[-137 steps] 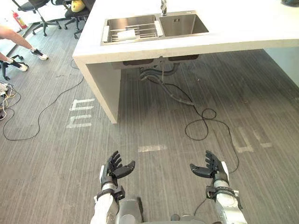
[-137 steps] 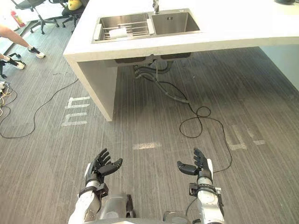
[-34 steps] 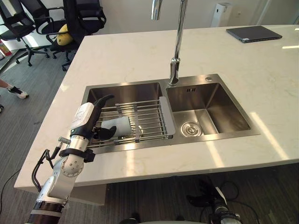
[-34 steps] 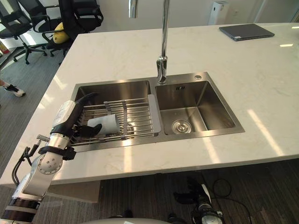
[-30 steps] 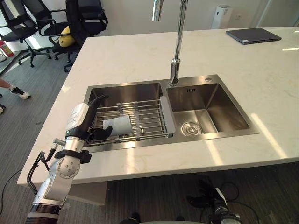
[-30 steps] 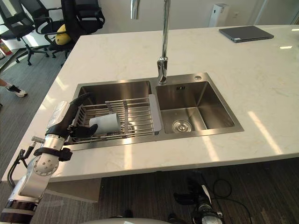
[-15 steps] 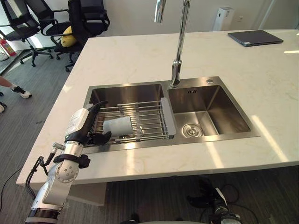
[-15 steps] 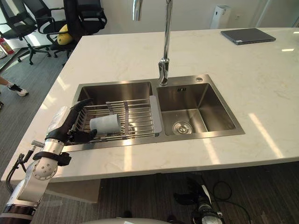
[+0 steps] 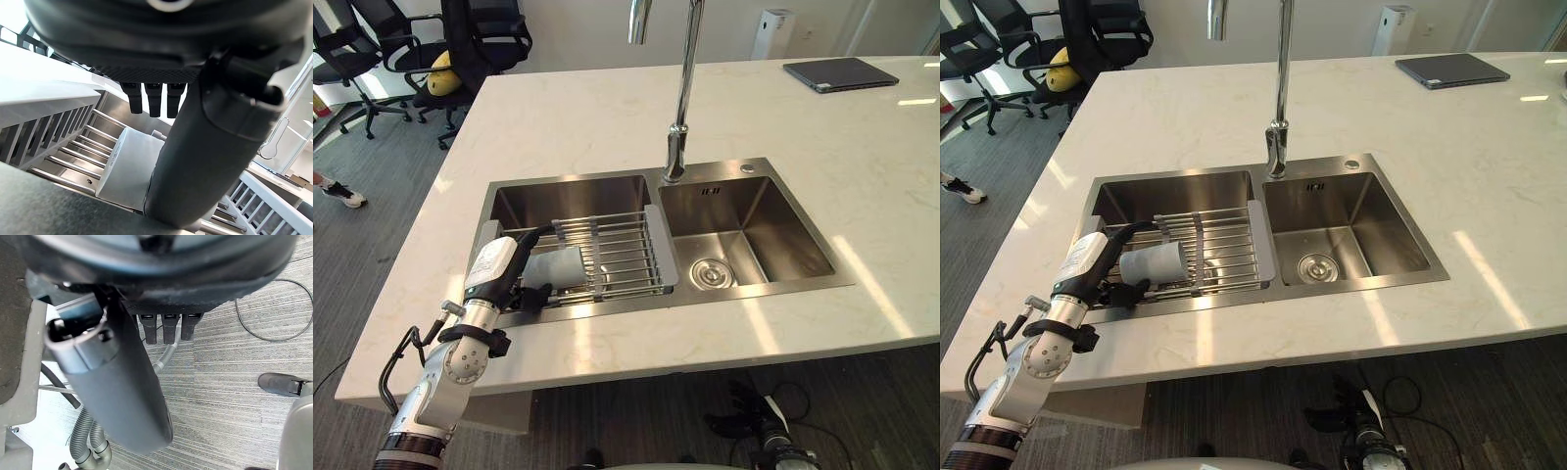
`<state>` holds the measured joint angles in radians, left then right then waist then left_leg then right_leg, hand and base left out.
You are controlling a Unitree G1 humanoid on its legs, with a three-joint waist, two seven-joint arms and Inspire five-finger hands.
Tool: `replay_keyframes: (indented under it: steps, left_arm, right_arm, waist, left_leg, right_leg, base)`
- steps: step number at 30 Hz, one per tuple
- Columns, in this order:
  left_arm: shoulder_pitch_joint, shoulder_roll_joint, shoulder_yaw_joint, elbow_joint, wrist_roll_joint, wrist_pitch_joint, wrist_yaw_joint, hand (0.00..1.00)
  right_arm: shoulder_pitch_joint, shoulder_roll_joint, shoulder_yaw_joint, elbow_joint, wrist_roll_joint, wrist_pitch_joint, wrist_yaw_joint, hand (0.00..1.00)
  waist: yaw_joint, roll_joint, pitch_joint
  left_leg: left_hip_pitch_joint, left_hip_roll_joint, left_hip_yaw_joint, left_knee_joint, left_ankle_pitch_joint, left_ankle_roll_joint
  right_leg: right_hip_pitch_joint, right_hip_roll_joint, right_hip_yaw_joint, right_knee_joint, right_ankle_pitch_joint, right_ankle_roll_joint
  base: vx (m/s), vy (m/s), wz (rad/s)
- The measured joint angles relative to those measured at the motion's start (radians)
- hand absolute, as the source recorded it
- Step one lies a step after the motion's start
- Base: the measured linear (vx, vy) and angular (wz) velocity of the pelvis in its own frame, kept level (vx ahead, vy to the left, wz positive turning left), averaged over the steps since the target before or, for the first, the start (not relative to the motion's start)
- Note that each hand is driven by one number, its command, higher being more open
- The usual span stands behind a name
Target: Walk over to the sink, pick up the cup, carry it to the dishwasher, place the cup inside the dishwasher, then close the dishwasher door
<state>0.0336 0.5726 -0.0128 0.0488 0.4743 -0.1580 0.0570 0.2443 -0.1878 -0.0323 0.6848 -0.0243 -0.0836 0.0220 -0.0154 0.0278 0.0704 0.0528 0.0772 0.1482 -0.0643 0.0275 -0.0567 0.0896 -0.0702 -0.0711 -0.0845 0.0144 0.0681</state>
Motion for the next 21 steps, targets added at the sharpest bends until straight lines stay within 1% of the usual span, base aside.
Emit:
replay_keyframes:
  steps: [8,14,16,17,19,20,21]
  left_arm:
    - [-0.040,0.027,-0.040,0.030,0.049,0.010,-0.012,0.90]
    - [-0.101,0.057,-0.079,0.070,0.059,0.015,-0.021,0.90]
    - [-0.113,0.057,-0.085,0.089,0.066,0.020,-0.024,0.90]
    - [-0.124,0.060,-0.103,0.119,0.081,0.023,-0.030,0.90]
    - [-0.127,0.065,-0.105,0.126,0.088,0.027,-0.035,0.90]
    - [-0.134,0.076,-0.113,0.128,0.097,0.028,-0.039,0.30]
    - [-0.150,0.086,-0.131,0.137,0.102,0.028,-0.043,0.30]
  right_arm:
    - [0.003,0.005,-0.001,0.015,0.000,0.003,0.000,0.90]
    - [0.001,0.011,-0.001,0.015,0.000,0.004,0.001,0.90]
    - [0.000,0.012,-0.001,0.015,0.000,0.004,0.001,0.90]
    - [-0.001,0.012,-0.001,0.015,0.000,0.004,0.002,0.90]
    - [-0.002,0.013,-0.001,0.015,0.000,0.004,0.002,0.90]
    - [-0.001,0.012,-0.001,0.015,0.000,0.004,0.002,0.90]
    - [0.000,0.012,-0.001,0.015,0.000,0.004,0.002,0.90]
  waist:
    - [-0.002,0.001,-0.001]
    - [-0.003,0.003,-0.002]
    - [-0.007,0.003,-0.002]
    - [-0.015,0.004,-0.002]
    - [-0.024,0.004,-0.002]
    - [-0.028,0.004,-0.002]
    - [-0.028,0.004,-0.002]
  left_leg:
    - [0.000,0.000,0.005,-0.003,0.000,0.000]
    - [-0.001,-0.001,0.016,-0.011,0.000,0.000]
    - [-0.002,-0.001,0.022,-0.014,0.000,0.000]
    - [-0.002,-0.002,0.025,-0.015,0.000,0.000]
    - [-0.003,-0.002,0.027,-0.016,0.000,0.000]
    - [-0.004,-0.003,0.027,-0.016,0.000,0.000]
    - [-0.004,-0.003,0.028,-0.016,0.000,0.000]
  right_leg:
    - [-0.005,0.000,0.006,-0.001,0.000,0.000]
    - [-0.015,-0.001,0.016,0.000,0.000,0.000]
    - [-0.019,-0.001,0.019,0.000,0.000,0.000]
    - [-0.023,-0.001,0.023,0.000,0.001,0.001]
    - [-0.024,-0.001,0.024,0.000,0.001,0.001]
    - [-0.025,-0.002,0.024,0.000,0.001,0.001]
    - [-0.025,-0.003,0.025,0.000,0.001,0.002]
  base:
    - [-0.01,-0.008,-0.01]
    - [0.00,-0.016,-0.05]
    - [0.00,-0.016,-0.07]
    - [0.00,-0.013,-0.07]
    - [0.00,-0.007,-0.02]
    - [0.00,0.000,0.00]
    - [0.00,0.000,0.00]
